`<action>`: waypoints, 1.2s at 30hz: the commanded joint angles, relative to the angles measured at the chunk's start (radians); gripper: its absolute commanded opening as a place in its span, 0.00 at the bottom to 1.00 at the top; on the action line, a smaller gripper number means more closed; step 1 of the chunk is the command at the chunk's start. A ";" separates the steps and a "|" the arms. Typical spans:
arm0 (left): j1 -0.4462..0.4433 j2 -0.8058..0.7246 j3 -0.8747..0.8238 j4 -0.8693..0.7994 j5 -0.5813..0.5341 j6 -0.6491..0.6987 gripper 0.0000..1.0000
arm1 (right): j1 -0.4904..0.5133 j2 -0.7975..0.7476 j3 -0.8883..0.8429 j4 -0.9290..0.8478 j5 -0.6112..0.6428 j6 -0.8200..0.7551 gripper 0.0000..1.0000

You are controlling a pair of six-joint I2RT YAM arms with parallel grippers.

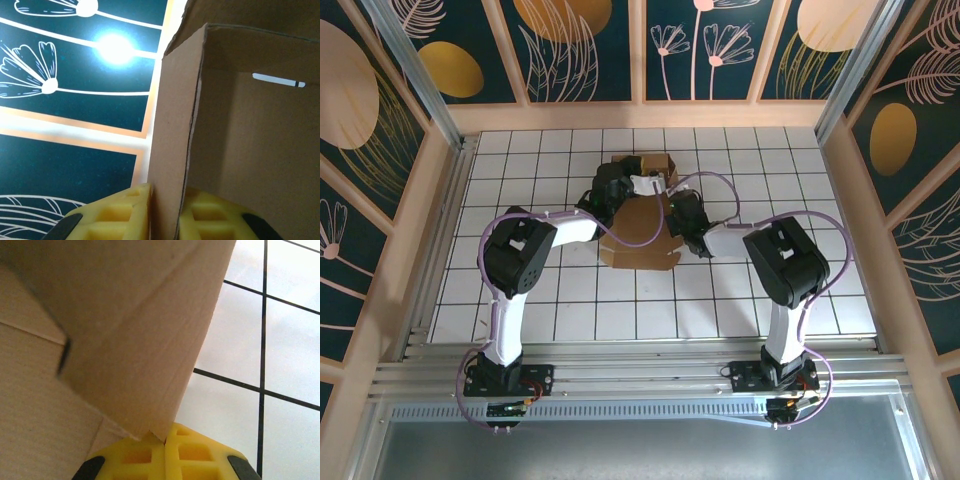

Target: Fold the paper box

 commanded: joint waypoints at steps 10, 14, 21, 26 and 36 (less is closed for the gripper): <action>-0.024 0.016 -0.004 -0.039 0.066 -0.013 0.18 | -0.017 0.101 0.163 -0.184 -0.259 0.064 0.16; -0.023 0.011 -0.017 -0.038 0.064 -0.013 0.18 | -0.039 0.144 0.178 -0.188 -0.302 0.061 0.20; -0.024 0.012 -0.025 -0.026 0.063 -0.024 0.18 | -0.053 0.134 0.190 -0.196 -0.217 0.066 0.28; -0.024 0.013 -0.020 -0.026 0.064 -0.024 0.18 | -0.091 0.024 0.114 -0.168 -0.391 0.192 0.35; -0.024 0.015 -0.031 -0.016 0.060 -0.024 0.18 | -0.218 -0.335 -0.226 0.141 -0.774 0.521 0.63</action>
